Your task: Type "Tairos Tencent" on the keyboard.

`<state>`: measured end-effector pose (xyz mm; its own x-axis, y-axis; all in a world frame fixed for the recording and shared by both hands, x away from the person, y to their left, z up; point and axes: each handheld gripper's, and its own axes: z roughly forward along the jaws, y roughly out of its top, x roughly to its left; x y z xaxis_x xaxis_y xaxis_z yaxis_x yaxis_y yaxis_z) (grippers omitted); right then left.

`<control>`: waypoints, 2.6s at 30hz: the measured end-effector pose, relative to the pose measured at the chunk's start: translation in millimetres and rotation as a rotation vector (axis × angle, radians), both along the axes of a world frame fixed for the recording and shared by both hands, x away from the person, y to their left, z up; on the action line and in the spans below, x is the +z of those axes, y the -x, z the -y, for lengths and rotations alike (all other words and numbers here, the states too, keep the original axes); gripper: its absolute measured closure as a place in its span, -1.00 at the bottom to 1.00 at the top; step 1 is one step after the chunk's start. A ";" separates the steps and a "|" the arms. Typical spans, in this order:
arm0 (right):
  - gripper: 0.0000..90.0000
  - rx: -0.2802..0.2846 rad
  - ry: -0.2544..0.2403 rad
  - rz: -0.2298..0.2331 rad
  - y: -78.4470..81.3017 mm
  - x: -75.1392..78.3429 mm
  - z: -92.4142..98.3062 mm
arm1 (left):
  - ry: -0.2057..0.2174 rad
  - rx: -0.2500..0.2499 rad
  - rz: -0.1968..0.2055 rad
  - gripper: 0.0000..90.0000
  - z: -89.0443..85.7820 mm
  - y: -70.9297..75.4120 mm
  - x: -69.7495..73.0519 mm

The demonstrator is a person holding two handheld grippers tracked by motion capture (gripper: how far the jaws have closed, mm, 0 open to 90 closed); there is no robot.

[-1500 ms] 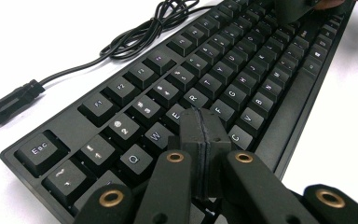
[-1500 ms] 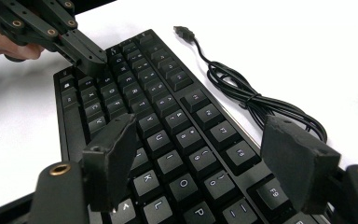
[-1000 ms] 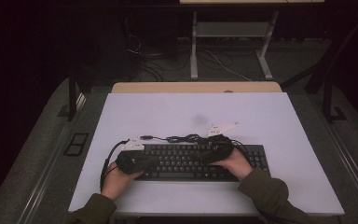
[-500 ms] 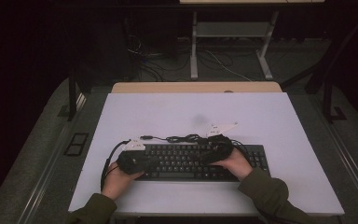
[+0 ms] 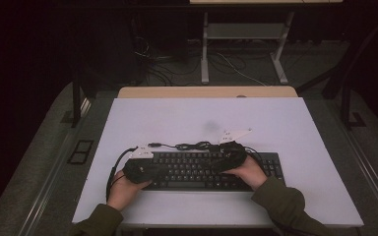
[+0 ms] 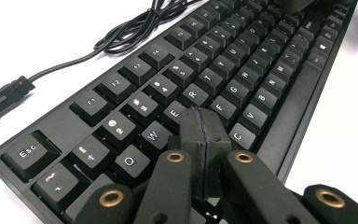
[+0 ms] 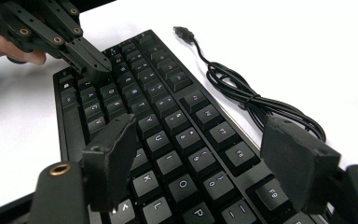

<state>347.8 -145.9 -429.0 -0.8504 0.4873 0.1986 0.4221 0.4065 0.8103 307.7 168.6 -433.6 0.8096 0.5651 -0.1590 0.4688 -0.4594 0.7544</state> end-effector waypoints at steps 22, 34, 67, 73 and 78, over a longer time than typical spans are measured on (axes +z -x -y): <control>-0.41 -0.003 -0.006 -0.001 -0.5 0.5 2.3 | 0.041 -0.005 0.010 0.73 3.0 0.5 8.5; -0.41 -0.003 -0.019 -0.008 1.2 1.7 8.9 | 0.057 0.009 0.006 0.04 7.8 -1.6 7.2; -0.42 -0.018 -0.020 -0.012 3.6 1.2 22.5 | 0.042 -0.193 -0.051 0.98 20.9 12.4 2.9; -0.42 -0.019 -0.020 -0.012 3.5 1.4 22.6 | 0.018 -0.209 -0.060 0.98 23.8 12.7 -0.9; -0.42 -0.020 -0.022 -0.011 3.4 1.5 22.6 | 0.000 -0.211 -0.067 0.98 25.9 12.6 -4.1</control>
<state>344.4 -168.5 -427.5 -0.8382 0.4995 0.2190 0.4392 0.3800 0.8141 295.2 142.7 -437.8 0.8976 0.3842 -0.2161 0.4111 -0.5524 0.7251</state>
